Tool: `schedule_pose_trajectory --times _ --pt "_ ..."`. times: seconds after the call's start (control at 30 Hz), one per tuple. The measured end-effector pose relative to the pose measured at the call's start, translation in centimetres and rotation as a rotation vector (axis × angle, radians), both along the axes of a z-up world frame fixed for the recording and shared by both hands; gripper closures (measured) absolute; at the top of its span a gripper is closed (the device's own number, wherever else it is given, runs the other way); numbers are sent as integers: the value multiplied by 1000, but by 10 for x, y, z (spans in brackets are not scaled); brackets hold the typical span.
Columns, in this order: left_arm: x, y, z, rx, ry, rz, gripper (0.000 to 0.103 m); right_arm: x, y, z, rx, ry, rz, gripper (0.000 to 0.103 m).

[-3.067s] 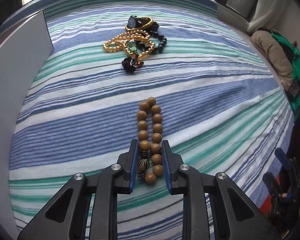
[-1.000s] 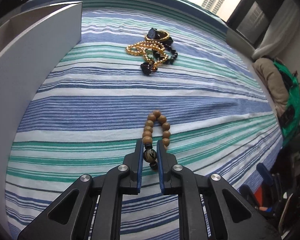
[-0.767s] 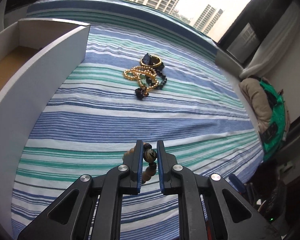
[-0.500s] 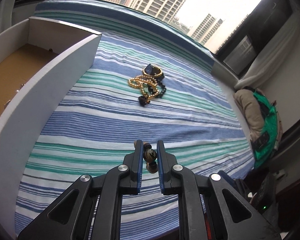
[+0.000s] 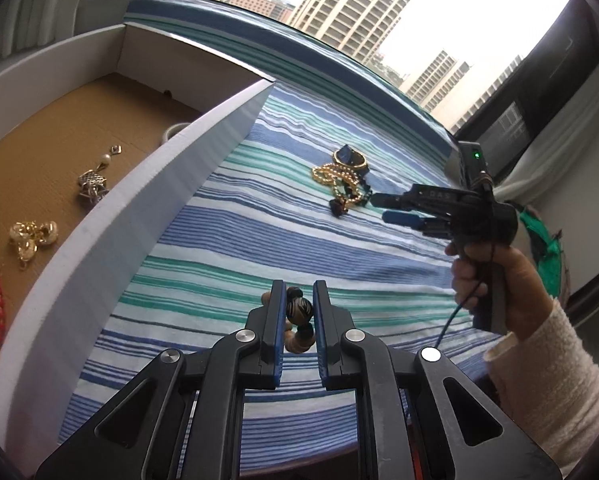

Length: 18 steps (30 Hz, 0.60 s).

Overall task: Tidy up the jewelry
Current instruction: 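Carry the wooden bracelet into the box with left tool while right tool carries black beads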

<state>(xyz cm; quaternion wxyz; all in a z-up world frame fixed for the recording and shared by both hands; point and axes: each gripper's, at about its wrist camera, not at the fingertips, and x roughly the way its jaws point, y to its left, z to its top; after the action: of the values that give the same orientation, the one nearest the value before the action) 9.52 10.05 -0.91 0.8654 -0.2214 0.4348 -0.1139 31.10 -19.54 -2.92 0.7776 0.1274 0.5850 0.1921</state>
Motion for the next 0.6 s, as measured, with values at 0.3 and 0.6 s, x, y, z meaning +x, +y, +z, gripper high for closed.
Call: schedule_pose_trajectory --times 0.3,0.6 --pt "-2 11 -7 -23 13 7 92 34 66 -44 -285 -4 -10 61" --pt "-19 22 17 -57 -6 9 92 5 43 23 -204 -78 18 92"
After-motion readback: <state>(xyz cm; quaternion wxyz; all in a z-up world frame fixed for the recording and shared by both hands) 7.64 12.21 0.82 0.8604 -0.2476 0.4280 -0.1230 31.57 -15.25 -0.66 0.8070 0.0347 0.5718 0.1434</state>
